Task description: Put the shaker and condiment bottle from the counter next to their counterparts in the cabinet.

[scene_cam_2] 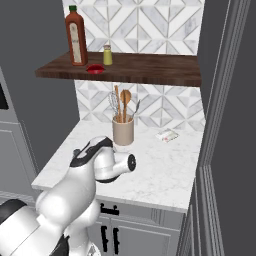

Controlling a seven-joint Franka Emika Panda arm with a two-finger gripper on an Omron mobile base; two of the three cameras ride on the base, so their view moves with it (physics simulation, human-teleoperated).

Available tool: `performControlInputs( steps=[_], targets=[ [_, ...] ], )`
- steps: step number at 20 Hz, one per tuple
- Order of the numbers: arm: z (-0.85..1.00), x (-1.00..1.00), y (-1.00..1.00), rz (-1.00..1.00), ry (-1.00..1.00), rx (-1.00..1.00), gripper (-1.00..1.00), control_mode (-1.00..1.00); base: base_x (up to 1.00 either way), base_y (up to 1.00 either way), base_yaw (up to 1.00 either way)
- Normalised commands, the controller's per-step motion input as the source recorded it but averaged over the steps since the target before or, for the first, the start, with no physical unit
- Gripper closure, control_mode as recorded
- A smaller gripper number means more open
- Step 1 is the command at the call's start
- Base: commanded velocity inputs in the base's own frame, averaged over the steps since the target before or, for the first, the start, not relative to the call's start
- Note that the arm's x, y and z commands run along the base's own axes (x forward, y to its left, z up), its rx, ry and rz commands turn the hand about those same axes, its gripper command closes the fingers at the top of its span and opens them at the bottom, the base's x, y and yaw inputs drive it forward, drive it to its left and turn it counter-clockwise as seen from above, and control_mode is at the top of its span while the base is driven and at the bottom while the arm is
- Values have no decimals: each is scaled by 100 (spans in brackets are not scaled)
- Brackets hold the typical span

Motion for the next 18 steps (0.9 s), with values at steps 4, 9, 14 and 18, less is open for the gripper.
performControlInputs(
  steps=[4, 9, 14, 18],
  targets=[
    [-17, 0, 0, 0, 0, 0, -100, -100, 0, 0, 0],
    [-26, 11, 26, 0, -3, 0, -100, -100, 0, 0, 0],
    [-25, 6, 31, 0, -5, 0, -100, -100, 0, 0, 0],
    [-28, 23, 24, 0, -1, 0, -100, -100, 0, 0, 0]
  ],
)
